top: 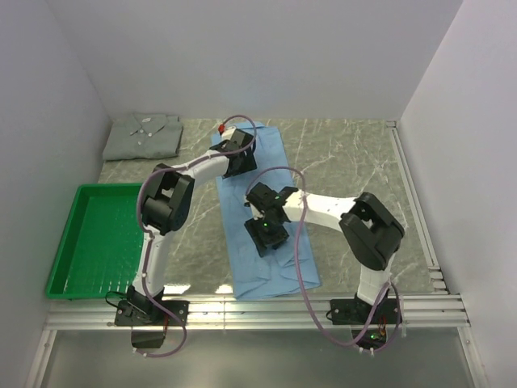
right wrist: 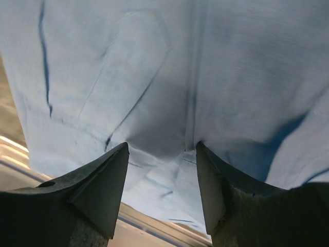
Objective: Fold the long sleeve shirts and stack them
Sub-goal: Fold the shirt
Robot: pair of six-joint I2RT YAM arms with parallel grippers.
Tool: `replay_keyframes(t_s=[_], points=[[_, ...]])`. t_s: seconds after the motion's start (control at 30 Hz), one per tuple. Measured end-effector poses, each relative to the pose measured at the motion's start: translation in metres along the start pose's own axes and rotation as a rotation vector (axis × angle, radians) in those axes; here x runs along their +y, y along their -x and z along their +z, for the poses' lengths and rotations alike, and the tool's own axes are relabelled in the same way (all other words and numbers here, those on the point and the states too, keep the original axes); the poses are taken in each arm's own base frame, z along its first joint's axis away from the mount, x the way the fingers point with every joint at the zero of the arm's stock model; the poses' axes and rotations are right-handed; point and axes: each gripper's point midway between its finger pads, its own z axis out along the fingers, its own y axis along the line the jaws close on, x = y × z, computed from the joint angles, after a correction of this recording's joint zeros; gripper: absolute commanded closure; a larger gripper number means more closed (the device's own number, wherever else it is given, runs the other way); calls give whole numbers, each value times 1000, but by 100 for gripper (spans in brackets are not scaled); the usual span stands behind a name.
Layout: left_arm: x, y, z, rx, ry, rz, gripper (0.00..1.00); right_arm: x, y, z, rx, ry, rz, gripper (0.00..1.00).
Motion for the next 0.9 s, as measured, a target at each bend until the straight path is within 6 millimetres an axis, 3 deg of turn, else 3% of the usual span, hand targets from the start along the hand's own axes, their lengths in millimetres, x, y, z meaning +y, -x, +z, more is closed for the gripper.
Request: replay_keyframes(t_s=[0.13,0.27,0.37,0.43,0.5,0.6,0.73,0.8,0.9], points=[[6,22,14,-27,-12,13,18,22,22,6,-28,48,-28,37],[15,35,19,-32,-20,16,16,27,34,6,-53,54,-38,37],[21,42,17,-38,-20,7,15,25,37,2,-70,44,-43,37],[25,46,3,-42,-34,-5,14,23,41,-7,-98,34,-45,36],[30,56,-18,-58,-48,-22,12,21,46,-23,-150,33,-41,34],[32,86,-70,-131,-97,-63,5,10,51,-58,-251,25,-18,29],[34,130,-158,-268,-207,-136,2,-17,55,-104,-416,-7,44,25],[40,133,-193,-305,-250,-153,2,-30,54,-120,-477,-25,80,24],[54,118,-230,-310,-296,-152,2,-47,48,-137,-562,-49,125,24]])
